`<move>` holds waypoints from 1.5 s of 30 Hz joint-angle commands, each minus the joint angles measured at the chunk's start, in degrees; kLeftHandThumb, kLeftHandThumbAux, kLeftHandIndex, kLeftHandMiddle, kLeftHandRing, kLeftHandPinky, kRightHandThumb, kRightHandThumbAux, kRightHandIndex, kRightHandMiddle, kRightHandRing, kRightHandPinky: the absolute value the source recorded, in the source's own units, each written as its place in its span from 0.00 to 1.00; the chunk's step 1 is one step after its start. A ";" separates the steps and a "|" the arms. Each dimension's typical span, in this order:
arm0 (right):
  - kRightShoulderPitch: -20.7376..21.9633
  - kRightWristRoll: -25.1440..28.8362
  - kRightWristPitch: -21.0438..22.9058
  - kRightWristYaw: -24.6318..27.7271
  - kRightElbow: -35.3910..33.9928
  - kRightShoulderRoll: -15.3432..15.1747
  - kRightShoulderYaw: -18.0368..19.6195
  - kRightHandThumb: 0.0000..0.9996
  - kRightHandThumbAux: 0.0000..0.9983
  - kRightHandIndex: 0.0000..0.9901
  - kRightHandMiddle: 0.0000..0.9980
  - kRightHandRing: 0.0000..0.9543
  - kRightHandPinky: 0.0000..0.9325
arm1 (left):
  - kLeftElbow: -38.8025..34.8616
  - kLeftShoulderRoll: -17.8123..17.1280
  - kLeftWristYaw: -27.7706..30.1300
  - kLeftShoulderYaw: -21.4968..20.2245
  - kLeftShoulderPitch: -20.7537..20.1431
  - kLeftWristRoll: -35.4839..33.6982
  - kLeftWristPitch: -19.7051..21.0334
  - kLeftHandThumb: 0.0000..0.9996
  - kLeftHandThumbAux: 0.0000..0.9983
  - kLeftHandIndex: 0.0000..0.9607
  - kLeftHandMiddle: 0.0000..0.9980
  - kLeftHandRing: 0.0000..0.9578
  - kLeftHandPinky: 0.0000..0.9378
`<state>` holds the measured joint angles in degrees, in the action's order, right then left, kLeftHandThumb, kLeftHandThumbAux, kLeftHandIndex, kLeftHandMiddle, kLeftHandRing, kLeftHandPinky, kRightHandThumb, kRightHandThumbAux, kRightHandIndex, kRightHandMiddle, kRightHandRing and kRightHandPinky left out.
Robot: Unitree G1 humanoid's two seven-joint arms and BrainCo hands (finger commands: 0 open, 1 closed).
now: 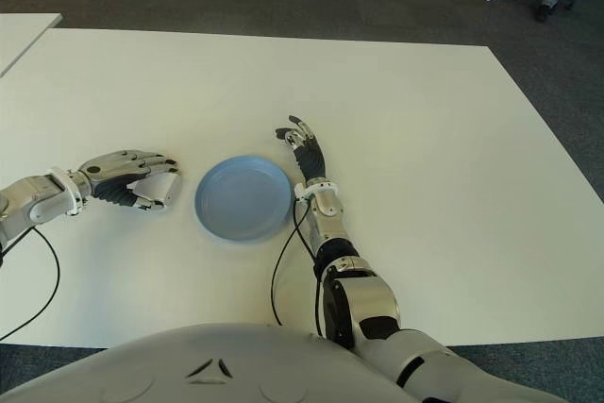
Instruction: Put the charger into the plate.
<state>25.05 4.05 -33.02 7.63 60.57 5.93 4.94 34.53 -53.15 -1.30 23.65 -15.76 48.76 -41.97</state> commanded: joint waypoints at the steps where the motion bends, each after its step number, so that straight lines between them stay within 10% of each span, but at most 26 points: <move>1: -1.61 -0.27 2.92 -0.91 1.64 0.90 -0.02 0.00 0.50 0.15 0.37 0.30 0.17 | 0.62 0.50 -0.62 1.11 0.28 1.31 0.16 0.26 0.20 0.00 0.00 0.00 0.00; 29: -2.51 -0.28 2.62 -0.66 0.28 0.99 -0.33 0.00 0.48 0.15 0.36 0.30 0.17 | 7.43 3.39 -9.25 7.45 -0.96 8.03 5.67 0.23 0.23 0.00 0.00 0.00 0.00; 45: -2.70 -0.22 2.89 -0.70 -0.10 1.00 -0.43 0.00 0.48 0.16 0.37 0.31 0.17 | 10.81 3.00 -25.70 14.24 -3.10 17.22 10.49 0.23 0.24 0.00 0.10 0.11 0.17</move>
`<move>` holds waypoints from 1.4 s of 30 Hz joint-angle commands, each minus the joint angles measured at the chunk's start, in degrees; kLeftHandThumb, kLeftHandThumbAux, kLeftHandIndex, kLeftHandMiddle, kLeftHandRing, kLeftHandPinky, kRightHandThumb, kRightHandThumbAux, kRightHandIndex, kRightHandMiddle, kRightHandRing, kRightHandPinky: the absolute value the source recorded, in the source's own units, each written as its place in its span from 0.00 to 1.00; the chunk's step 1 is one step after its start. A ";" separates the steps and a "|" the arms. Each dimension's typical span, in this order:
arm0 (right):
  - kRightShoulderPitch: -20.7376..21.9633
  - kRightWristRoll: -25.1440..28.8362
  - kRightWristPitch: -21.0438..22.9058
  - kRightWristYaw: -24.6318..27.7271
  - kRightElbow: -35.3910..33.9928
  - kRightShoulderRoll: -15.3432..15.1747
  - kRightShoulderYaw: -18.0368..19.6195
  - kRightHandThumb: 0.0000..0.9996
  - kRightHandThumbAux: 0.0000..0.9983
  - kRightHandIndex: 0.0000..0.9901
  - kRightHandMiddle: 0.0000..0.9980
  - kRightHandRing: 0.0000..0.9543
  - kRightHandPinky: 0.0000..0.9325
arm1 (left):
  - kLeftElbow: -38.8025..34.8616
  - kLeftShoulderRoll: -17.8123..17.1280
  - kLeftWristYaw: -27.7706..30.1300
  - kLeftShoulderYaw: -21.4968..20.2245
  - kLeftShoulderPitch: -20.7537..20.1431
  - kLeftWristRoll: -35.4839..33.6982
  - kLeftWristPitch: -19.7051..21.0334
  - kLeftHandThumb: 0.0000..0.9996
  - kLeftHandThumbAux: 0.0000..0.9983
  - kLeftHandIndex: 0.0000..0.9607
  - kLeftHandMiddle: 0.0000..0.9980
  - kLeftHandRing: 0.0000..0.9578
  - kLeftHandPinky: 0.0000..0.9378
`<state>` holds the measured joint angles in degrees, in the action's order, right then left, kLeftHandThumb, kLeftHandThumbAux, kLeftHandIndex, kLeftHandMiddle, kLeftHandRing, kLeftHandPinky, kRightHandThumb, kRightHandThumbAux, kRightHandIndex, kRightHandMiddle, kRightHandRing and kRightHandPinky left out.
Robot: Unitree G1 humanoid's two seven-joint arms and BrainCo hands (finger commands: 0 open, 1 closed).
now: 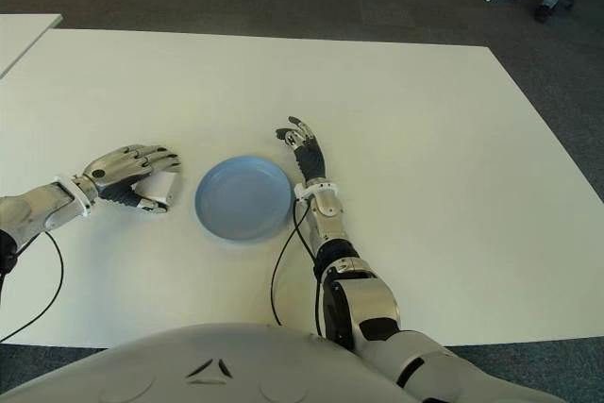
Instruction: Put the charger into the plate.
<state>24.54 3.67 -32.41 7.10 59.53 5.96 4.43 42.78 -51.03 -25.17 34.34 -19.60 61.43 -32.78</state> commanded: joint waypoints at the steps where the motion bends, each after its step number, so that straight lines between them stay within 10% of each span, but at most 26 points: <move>1: -2.20 0.17 2.35 -0.16 0.93 0.96 0.09 0.00 0.48 0.16 0.37 0.31 0.16 | 2.90 0.89 -2.42 4.02 0.54 4.80 1.49 0.23 0.24 0.00 0.10 0.11 0.17; 24: -2.18 0.13 2.67 -0.34 0.93 0.99 -0.20 0.00 0.47 0.15 0.36 0.30 0.15 | 7.33 1.23 -8.57 10.61 -2.31 6.14 2.65 0.25 0.33 0.07 0.18 0.19 0.21; 29: -2.06 0.01 2.80 -0.69 1.14 1.09 -0.27 0.00 0.46 0.15 0.35 0.29 0.15 | 6.57 1.16 -10.57 9.86 -2.76 4.87 2.40 0.39 0.48 0.32 0.52 0.52 0.50; 34: -1.92 -0.12 2.82 -1.08 1.36 1.19 -0.37 0.00 0.46 0.15 0.35 0.29 0.15 | 4.52 0.99 -11.17 7.92 -1.28 3.06 3.56 0.65 0.66 0.42 0.63 0.64 0.61; 42: -1.74 -0.12 2.68 -1.46 1.69 1.49 -0.52 0.00 0.46 0.15 0.35 0.29 0.15 | 3.36 1.31 -11.36 5.67 0.47 0.84 5.56 0.72 0.70 0.45 0.74 0.77 0.81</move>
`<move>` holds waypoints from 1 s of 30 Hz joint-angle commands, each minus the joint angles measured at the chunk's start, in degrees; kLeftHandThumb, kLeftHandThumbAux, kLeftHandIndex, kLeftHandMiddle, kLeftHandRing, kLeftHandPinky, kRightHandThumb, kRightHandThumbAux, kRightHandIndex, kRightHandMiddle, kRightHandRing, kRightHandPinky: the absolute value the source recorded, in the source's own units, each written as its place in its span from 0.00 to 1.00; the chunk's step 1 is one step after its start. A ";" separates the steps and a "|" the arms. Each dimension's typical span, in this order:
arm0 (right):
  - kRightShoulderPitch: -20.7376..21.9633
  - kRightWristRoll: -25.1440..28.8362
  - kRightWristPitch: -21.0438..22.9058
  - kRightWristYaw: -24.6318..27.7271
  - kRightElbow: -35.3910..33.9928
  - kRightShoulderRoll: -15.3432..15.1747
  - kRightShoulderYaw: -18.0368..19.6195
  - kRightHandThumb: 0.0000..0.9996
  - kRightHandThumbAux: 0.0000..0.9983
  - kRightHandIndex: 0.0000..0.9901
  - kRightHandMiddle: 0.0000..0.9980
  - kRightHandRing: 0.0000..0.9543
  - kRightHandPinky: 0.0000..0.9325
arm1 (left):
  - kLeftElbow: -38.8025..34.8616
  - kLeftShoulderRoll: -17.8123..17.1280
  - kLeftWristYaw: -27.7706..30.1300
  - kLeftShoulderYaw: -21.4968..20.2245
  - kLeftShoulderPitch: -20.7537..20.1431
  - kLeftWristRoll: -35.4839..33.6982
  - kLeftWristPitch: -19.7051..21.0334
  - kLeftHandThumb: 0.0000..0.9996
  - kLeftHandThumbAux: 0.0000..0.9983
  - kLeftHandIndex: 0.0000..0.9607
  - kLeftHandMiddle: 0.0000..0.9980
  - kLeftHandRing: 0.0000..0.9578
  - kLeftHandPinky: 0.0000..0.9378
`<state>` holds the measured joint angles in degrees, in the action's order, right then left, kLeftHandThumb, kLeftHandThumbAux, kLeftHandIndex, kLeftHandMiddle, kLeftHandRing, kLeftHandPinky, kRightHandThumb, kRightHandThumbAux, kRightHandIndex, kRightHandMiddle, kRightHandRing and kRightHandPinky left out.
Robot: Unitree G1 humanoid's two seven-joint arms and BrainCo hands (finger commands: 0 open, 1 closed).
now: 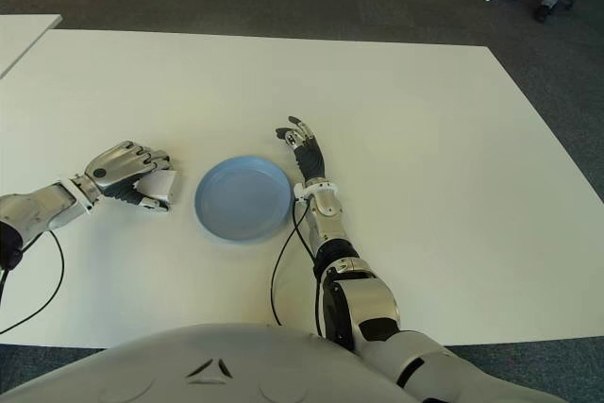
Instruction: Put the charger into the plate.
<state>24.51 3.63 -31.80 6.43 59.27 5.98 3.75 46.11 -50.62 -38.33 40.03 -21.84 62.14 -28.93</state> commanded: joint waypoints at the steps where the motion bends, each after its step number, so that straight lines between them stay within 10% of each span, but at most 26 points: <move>1: -1.71 -0.08 2.07 -0.83 1.94 1.48 0.15 0.00 0.46 0.15 0.35 0.29 0.15 | -0.36 0.88 2.08 -0.29 2.91 -0.08 1.88 0.72 0.70 0.46 0.75 0.78 0.82; 30: -0.89 0.59 1.84 -1.60 3.26 3.16 0.18 0.00 0.48 0.16 0.36 0.30 0.16 | -7.06 -1.73 -0.13 -8.27 5.16 -5.94 -3.92 0.74 0.70 0.46 0.85 0.89 0.89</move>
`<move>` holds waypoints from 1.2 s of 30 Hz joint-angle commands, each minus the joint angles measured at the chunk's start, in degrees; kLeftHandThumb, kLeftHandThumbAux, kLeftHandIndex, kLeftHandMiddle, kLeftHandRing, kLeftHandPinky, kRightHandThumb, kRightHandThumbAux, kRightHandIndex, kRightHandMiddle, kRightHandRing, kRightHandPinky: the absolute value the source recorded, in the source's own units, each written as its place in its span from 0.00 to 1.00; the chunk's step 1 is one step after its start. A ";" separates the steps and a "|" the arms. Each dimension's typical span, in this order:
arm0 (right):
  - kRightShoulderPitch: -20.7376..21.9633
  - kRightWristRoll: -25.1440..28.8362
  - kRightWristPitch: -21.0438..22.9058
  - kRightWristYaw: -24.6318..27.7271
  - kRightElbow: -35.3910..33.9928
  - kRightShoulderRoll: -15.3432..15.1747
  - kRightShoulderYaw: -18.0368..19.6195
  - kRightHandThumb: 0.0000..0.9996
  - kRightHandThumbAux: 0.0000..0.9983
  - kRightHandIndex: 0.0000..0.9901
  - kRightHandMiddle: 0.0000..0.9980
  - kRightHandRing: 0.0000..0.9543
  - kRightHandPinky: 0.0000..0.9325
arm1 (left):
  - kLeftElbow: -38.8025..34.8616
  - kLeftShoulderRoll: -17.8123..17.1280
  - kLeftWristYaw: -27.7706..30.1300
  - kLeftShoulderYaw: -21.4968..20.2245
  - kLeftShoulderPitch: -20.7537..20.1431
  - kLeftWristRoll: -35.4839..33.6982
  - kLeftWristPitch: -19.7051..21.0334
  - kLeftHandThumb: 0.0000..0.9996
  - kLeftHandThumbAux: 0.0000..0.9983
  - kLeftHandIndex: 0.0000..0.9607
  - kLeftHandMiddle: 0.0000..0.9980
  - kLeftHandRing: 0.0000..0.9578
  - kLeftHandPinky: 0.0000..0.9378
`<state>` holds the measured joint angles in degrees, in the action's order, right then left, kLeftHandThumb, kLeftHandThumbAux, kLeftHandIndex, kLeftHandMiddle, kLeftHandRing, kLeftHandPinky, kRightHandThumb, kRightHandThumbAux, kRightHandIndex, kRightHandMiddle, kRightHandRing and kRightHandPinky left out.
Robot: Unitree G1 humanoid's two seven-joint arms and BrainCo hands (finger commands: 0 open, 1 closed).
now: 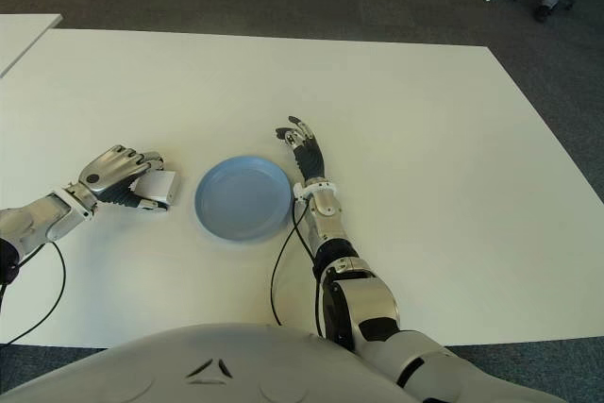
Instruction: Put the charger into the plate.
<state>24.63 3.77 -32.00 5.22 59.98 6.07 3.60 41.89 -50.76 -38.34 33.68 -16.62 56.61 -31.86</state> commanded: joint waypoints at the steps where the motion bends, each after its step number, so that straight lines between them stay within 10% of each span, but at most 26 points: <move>1: -0.98 0.47 2.00 -0.37 2.62 3.07 0.35 0.00 0.48 0.16 0.36 0.30 0.16 | -3.62 -1.91 -0.07 -2.38 -0.09 -0.45 -1.08 0.74 0.70 0.46 0.85 0.89 0.89; 16: -0.76 1.36 1.68 1.15 3.21 3.06 0.76 0.00 0.48 0.15 0.35 0.29 0.15 | -20.34 -6.12 7.50 -15.61 2.45 -8.05 -0.52 0.75 0.70 0.46 0.87 0.90 0.92; 36: -0.20 0.99 1.49 0.78 3.90 2.78 0.77 0.00 0.49 0.16 0.35 0.30 0.17 | -43.32 2.52 29.73 -30.13 7.29 -20.69 15.26 0.75 0.70 0.46 0.88 0.91 0.93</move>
<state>25.06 4.63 -32.83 6.74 61.12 6.07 4.04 0.20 -50.25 -10.72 4.65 -9.67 37.00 -18.24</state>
